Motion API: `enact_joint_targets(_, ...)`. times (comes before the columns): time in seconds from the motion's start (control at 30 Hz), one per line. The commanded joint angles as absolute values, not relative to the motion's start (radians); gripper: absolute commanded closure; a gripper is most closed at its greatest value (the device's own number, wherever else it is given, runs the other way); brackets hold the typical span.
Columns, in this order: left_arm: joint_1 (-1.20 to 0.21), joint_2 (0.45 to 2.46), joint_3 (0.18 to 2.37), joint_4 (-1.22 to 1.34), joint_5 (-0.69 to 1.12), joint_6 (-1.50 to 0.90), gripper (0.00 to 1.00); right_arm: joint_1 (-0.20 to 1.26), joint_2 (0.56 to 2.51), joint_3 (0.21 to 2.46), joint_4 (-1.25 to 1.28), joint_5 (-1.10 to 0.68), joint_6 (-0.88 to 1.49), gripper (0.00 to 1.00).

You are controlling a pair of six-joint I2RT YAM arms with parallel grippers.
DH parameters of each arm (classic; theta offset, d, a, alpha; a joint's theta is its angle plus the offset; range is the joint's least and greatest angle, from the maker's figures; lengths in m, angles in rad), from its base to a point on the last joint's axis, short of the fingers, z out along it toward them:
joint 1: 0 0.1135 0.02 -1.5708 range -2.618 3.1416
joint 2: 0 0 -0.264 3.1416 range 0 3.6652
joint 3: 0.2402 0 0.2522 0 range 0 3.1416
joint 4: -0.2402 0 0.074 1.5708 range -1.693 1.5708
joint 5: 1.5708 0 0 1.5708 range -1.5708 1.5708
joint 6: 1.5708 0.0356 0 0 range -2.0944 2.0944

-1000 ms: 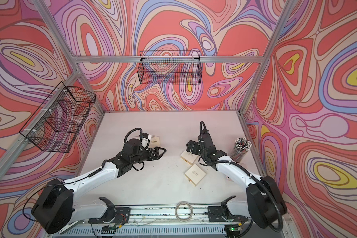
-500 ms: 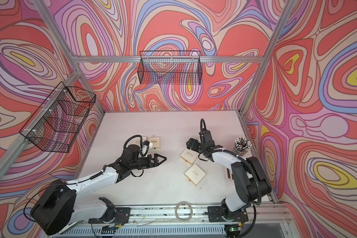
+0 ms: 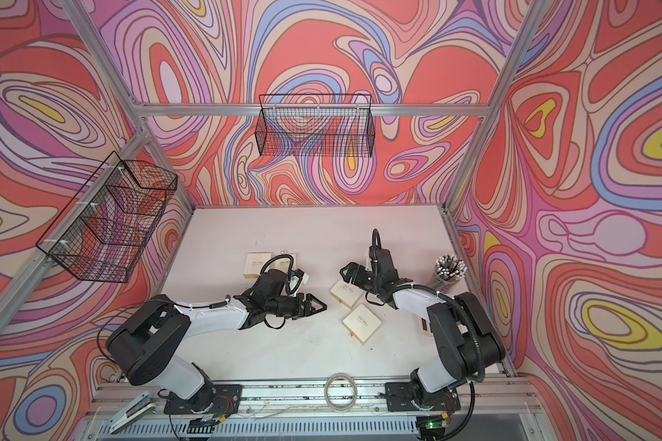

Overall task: Take out the earrings from the drawer-style jewelry box
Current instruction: Adjust the jewelry box at the center of the board.

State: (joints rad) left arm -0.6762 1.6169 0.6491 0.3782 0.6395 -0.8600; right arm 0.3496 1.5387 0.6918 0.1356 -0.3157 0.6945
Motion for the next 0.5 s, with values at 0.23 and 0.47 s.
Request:
enact_joint_targets(0.23, -0.680, 1.737, 0.688, 0.486, 0.626, -0.946, 0.56, 0.428, 1.486, 0.615, 0.189, -0.339, 0.805, 0.10)
enact_joint_targets(0.47, -0.680, 1.784, 0.698, 0.522, 0.628, -0.967, 0.67, 0.442, 1.488, 0.604, 0.203, -0.337, 0.821, 0.10)
